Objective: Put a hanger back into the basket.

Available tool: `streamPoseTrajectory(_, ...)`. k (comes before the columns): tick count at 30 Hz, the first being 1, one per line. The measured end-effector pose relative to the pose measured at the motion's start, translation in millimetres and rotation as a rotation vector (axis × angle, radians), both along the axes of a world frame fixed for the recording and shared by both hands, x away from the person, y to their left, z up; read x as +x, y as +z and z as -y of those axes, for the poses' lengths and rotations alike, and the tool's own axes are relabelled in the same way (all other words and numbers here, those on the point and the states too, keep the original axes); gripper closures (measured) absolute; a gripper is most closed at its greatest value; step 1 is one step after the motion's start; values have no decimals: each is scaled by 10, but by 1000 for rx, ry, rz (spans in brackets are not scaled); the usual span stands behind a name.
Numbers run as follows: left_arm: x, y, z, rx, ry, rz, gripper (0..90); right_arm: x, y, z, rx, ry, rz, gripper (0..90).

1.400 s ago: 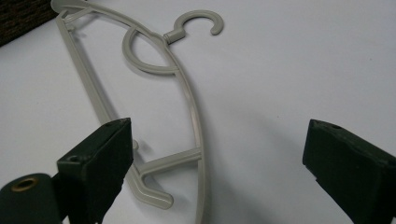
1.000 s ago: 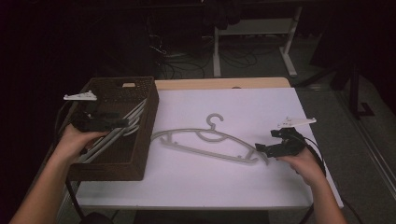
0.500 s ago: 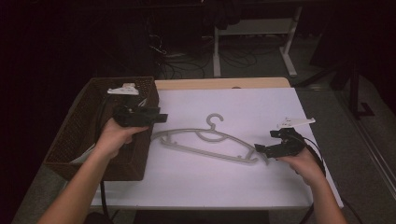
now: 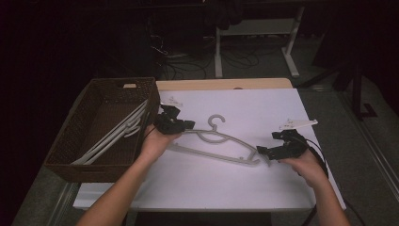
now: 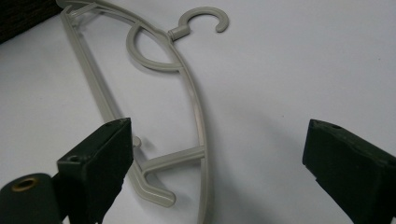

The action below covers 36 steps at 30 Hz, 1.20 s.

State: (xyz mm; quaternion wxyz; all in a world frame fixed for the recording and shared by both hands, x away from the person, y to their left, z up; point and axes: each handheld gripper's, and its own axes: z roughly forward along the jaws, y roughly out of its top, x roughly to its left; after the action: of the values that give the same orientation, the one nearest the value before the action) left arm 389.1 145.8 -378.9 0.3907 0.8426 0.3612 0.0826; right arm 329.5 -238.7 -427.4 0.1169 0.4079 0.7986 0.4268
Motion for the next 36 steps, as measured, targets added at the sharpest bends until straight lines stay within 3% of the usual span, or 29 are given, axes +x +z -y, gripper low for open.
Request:
streamPoseTrajectory(2,17,-50,21,21,12,1,900,1,-1,2,-1,1,1,84)
streamPoseTrajectory(3,74,-201,68,51,41,-18,900,1,-2,4,-1,0,0,84)
streamPoseTrajectory(4,74,-201,68,51,41,-18,900,1,-2,5,0,1,0,84)
streamPoseTrajectory(9,198,-491,116,134,87,-40,900,-1,-2,8,0,2,-1,84)
streamPoseTrajectory(16,325,-702,126,175,132,-44,900,3,-8,8,1,3,-2,84)
streamPoseTrajectory(25,470,-726,189,182,141,-8,900,3,-8,1,1,6,-1,84)
streamPoseTrajectory(36,935,-719,347,181,147,3,900,20,-34,14,2,6,-10,85)
